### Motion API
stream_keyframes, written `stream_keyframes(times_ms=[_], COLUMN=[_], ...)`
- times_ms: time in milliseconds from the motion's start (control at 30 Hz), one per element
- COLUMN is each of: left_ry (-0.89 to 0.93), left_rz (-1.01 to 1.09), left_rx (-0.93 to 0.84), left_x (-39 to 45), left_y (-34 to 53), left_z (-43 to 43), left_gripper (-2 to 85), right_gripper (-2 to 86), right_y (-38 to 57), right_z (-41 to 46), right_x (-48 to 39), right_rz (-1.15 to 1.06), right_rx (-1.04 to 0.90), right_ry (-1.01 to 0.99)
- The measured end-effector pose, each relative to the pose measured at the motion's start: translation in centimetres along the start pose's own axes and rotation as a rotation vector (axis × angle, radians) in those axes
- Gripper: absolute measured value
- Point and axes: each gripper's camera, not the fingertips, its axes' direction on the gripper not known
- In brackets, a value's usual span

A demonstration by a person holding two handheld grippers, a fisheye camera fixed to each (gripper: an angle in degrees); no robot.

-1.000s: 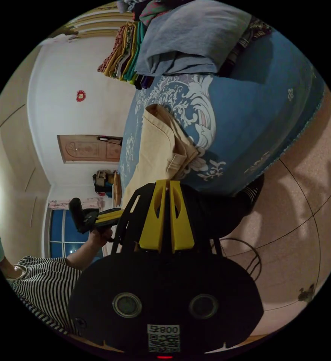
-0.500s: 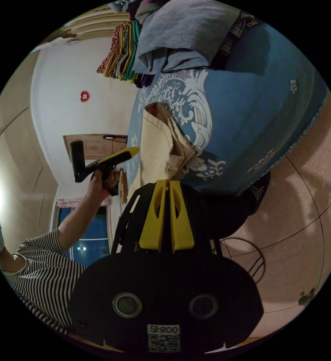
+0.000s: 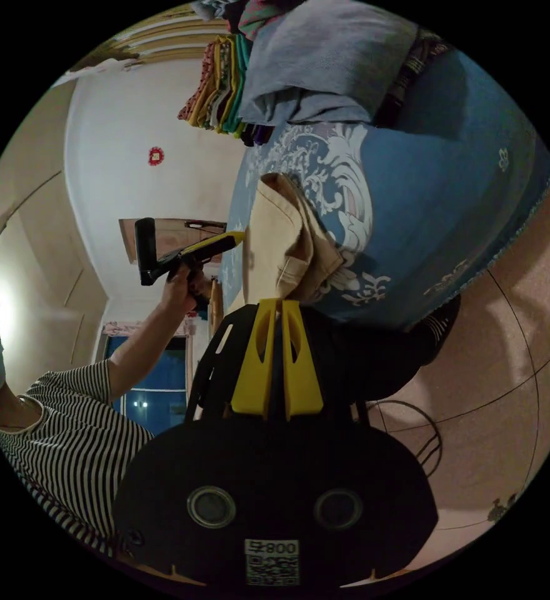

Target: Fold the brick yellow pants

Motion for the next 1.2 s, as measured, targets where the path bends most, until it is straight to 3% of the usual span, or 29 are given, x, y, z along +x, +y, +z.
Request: stream_keyframes(times_ms=[233,433,733,867,1200], left_ry=[0.005,0.081,0.133,0.13,0.11], left_rz=[-0.059,-0.024,0.018,0.052,0.096], left_rx=[-0.082,0.047,-0.031,-0.107,-0.101], left_x=[-0.4,-0.1,0.7,1.4,2.4], left_y=[-3.7,-6.6,-13.0,-14.9,-15.8], left_z=[4.6,3.7,6.1,7.0,3.7], left_gripper=[2.4,7.4,10.8,10.3,3.6], right_gripper=[2.4,5.5,10.5,9.4,8.1], right_y=[0.0,1.7,1.5,1.5,2.5], right_z=[0.0,-2.9,-2.9,-1.8,0.4], right_x=[2.5,3.1,2.8,2.0,0.0], right_rz=[0.066,0.077,0.093,0.093,0.108], right_rx=[-0.01,0.112,0.175,0.167,0.139], right_ry=[0.011,0.038,0.085,0.152,0.236])
